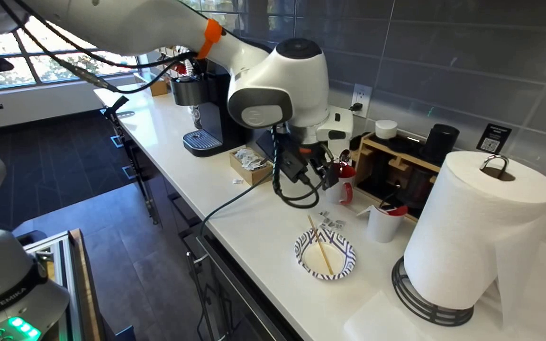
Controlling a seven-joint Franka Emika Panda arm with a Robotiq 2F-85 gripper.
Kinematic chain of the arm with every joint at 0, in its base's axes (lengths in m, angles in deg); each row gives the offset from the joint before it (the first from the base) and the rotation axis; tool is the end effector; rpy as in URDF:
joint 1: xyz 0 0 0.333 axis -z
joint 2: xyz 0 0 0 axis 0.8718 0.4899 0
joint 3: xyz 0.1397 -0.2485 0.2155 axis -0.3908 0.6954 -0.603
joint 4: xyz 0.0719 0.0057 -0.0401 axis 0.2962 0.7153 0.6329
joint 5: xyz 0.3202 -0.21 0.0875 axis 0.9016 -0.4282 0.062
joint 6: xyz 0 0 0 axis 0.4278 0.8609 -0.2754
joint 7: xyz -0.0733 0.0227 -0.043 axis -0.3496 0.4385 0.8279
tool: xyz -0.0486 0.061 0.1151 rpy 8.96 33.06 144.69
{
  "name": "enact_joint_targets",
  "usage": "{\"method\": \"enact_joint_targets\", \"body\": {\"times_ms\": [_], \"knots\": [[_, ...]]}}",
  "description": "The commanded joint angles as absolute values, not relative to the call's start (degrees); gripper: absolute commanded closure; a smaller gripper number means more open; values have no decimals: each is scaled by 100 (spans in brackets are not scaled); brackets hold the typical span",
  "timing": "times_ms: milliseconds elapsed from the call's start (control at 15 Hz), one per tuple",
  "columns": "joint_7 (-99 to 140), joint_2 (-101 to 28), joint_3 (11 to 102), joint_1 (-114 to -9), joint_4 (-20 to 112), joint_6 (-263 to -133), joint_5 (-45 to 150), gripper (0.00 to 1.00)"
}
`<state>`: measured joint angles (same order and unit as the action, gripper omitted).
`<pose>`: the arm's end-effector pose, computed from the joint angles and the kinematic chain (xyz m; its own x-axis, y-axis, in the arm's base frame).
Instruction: Take the straw out of the cup and place it on the bowl
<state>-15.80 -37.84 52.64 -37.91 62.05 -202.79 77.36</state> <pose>0.6129 -0.2492 0.4041 0.9253 -0.1241 0.3583 -0.0766 -0.9866 -0.1439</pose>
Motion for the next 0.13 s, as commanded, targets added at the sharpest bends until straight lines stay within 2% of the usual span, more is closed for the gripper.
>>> {"method": "enact_joint_targets", "body": {"times_ms": [0, 67], "knots": [[-1833, -3989, 5417, -3874, 6484, -20339, 8235, 0], [-2030, -4176, 5418, -3814, 6745, -20392, 8542, 0]]}}
